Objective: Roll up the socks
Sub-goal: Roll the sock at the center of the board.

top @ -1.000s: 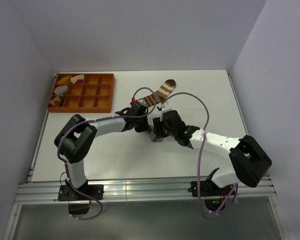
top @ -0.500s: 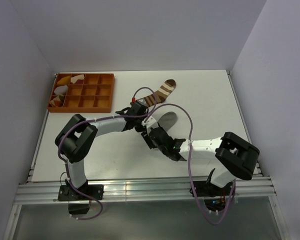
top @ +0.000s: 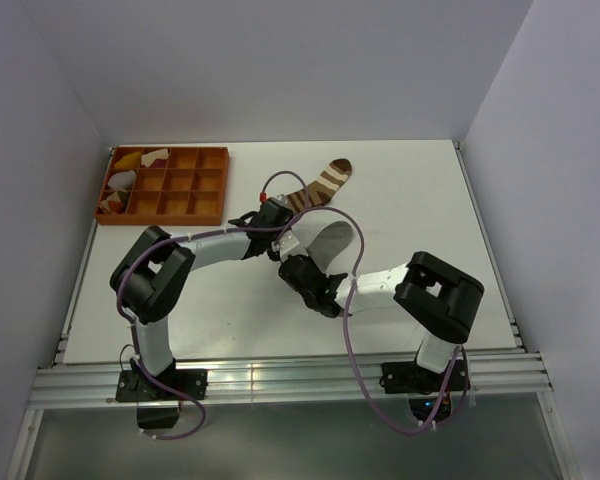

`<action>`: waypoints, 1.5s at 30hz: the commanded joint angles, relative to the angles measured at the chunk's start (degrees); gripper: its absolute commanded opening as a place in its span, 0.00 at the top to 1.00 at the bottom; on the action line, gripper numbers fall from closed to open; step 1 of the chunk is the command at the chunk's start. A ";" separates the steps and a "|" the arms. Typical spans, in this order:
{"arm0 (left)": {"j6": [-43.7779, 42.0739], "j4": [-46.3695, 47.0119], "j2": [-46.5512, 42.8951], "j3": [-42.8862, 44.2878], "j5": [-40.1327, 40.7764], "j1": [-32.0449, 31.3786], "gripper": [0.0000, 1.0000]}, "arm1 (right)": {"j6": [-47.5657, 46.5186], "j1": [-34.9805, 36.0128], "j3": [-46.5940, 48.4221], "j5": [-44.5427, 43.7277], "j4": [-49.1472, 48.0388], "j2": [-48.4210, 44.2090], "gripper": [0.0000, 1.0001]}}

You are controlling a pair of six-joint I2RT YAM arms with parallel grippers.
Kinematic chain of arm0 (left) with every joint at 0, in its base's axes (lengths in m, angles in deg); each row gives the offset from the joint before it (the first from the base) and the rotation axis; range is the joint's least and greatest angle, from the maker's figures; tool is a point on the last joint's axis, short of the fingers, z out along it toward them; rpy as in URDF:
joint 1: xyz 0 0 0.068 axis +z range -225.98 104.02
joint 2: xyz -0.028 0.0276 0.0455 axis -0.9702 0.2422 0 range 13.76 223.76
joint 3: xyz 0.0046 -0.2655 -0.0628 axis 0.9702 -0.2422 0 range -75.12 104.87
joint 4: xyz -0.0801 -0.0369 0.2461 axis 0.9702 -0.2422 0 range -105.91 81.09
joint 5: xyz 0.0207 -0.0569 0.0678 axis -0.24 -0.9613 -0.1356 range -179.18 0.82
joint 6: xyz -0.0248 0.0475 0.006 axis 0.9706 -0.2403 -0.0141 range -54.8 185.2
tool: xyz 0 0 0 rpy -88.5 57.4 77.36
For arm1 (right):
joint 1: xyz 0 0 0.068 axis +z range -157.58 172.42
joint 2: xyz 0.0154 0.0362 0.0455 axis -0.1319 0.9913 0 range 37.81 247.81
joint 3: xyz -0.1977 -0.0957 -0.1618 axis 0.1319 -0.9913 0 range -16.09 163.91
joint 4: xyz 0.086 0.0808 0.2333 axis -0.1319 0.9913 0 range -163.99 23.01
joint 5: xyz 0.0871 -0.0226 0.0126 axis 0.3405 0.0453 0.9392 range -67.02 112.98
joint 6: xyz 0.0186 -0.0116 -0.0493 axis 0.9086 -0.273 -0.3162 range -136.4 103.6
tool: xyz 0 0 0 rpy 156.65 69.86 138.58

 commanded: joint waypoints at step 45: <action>9.85 24.48 -3.75 -14.67 -5.09 3.12 0.32 | 36.02 -39.71 -9.19 77.78 -14.31 8.74 1.00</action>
